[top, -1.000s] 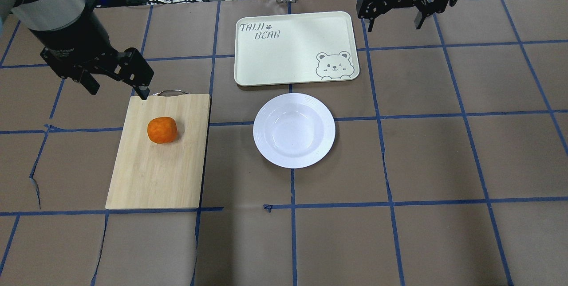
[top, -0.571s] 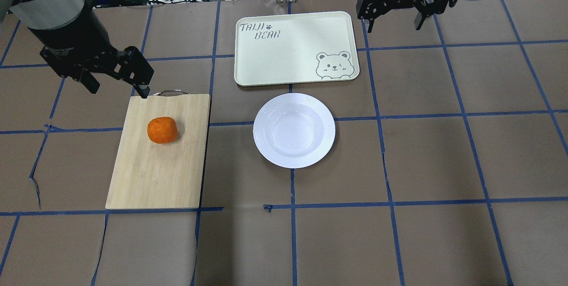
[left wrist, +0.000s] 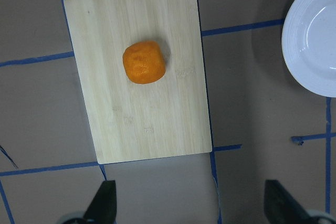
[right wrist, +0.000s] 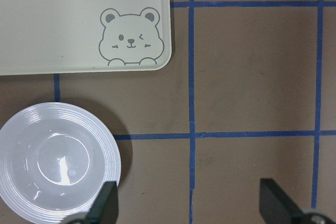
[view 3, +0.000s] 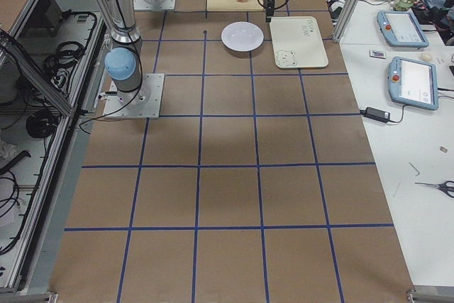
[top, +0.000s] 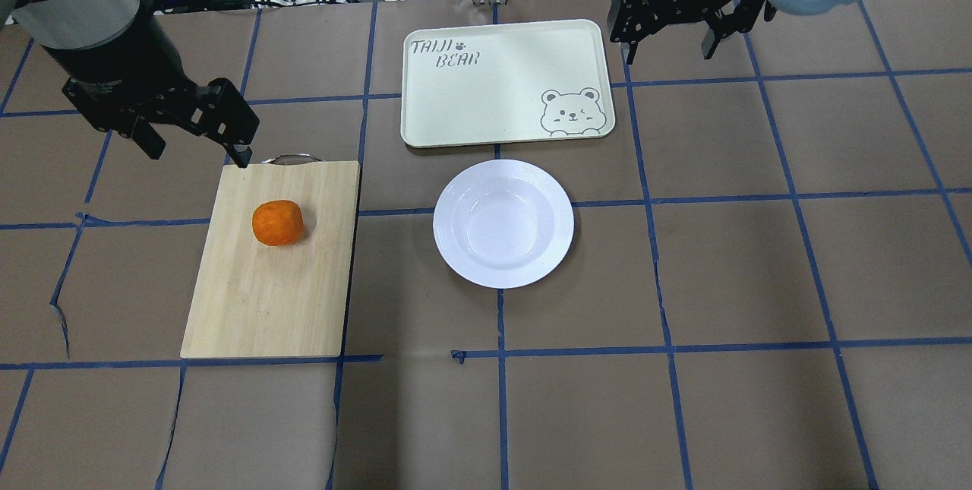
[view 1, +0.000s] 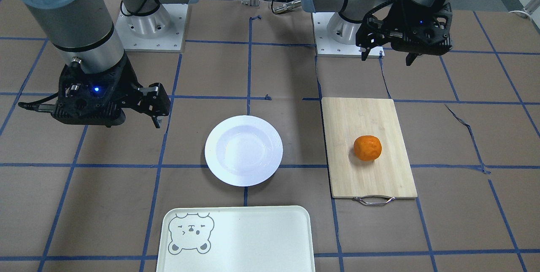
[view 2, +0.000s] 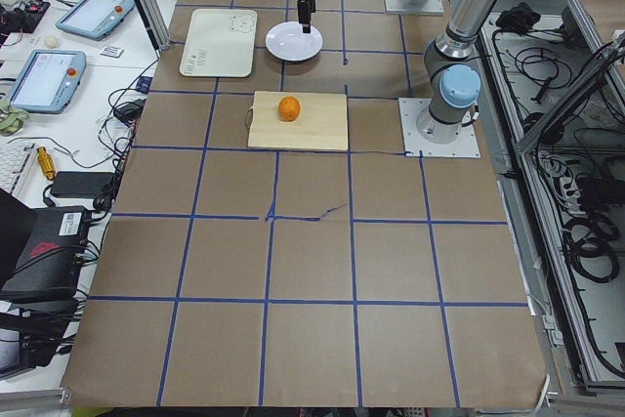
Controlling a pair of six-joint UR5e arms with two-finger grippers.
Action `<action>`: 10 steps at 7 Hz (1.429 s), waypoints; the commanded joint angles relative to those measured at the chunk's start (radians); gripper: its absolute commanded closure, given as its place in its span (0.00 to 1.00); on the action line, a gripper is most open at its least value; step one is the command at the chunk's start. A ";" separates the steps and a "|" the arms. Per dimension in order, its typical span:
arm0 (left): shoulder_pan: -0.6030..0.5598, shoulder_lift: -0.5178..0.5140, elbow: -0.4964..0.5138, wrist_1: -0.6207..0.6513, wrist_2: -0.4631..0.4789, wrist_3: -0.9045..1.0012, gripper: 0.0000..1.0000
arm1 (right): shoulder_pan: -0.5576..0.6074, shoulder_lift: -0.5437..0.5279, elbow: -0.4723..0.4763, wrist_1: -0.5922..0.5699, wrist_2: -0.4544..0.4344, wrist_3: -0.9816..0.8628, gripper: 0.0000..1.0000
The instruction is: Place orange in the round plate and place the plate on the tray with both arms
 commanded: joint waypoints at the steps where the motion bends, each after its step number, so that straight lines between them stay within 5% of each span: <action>1: 0.000 0.000 0.000 0.000 0.002 0.000 0.00 | 0.000 -0.006 0.011 -0.001 0.016 -0.020 0.02; 3: 0.000 0.000 0.000 0.000 0.003 0.000 0.00 | 0.000 -0.005 0.012 -0.036 0.008 -0.016 0.00; 5: 0.000 0.000 -0.002 0.000 0.005 0.000 0.00 | 0.000 -0.005 0.012 -0.036 0.008 -0.013 0.17; 10: 0.113 -0.032 -0.039 -0.015 0.000 0.015 0.00 | 0.000 -0.005 0.017 -0.036 0.010 -0.009 0.15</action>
